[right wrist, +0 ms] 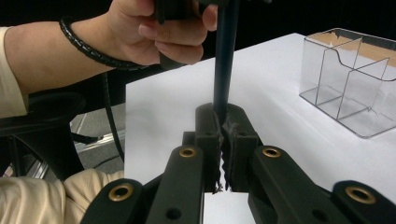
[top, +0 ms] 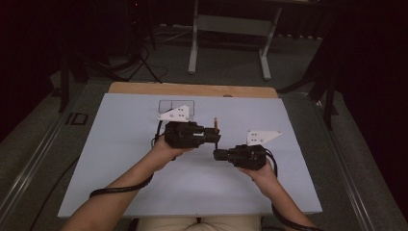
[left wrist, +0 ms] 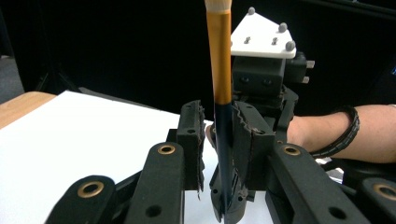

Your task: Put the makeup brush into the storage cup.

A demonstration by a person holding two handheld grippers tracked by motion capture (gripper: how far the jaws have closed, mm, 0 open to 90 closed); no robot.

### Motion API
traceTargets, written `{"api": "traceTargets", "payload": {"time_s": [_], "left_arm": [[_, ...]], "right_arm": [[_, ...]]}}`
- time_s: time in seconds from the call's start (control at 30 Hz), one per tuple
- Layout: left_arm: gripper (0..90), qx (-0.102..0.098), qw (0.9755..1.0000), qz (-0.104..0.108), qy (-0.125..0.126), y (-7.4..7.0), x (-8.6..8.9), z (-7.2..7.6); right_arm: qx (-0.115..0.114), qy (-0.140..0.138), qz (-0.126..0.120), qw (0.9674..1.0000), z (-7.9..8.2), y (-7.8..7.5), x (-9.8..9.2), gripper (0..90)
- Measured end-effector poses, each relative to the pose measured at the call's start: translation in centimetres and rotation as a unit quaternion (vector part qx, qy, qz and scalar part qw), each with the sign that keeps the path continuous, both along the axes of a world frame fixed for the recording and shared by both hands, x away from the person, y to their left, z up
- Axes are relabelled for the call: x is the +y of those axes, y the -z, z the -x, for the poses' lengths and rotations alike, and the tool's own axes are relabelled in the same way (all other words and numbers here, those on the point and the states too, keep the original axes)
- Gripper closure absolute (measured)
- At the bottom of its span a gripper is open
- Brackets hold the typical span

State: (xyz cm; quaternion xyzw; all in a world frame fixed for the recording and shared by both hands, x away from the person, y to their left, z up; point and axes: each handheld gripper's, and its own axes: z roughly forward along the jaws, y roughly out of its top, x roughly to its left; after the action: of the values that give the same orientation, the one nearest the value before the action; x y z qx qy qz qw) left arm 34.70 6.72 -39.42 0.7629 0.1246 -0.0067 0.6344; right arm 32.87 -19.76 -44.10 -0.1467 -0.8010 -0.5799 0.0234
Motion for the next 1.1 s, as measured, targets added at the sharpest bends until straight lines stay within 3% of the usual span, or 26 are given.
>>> {"api": "traceTargets", "payload": {"time_s": [0.37, 0.73, 0.8, 0.87, 1.1], "left_arm": [[75.1, -0.008, 0.9997, 0.02, -0.012, -1.4, 0.9, -0.2], [74.9, -0.006, 0.9997, 0.024, -0.006, -2.4, 1.0, -0.3], [75.2, 0.002, 0.9995, 0.03, -0.002, -2.5, 1.0, -0.4], [81.7, -0.001, 0.9996, 0.029, 0.0, -2.6, 0.9, -0.4], [84.4, 0.007, 0.9998, 0.015, 0.014, -2.8, 0.5, -0.2]], "right_arm": [[0.0, 0.0, 0.003, 1.0, 0.0, 0.1, -0.1, 86.0], [-0.008, -0.005, 0.013, 0.9999, 0.2, 0.1, 0.2, 85.9], [-0.01, -0.008, 0.018, 0.9997, 0.2, 0.2, 0.3, 85.9], [-0.008, -0.008, 0.016, 0.9998, 0.2, 0.3, 0.4, 85.9], [-0.011, -0.007, 0.024, 0.9996, 0.3, 0.4, 0.5, 85.8]]}}
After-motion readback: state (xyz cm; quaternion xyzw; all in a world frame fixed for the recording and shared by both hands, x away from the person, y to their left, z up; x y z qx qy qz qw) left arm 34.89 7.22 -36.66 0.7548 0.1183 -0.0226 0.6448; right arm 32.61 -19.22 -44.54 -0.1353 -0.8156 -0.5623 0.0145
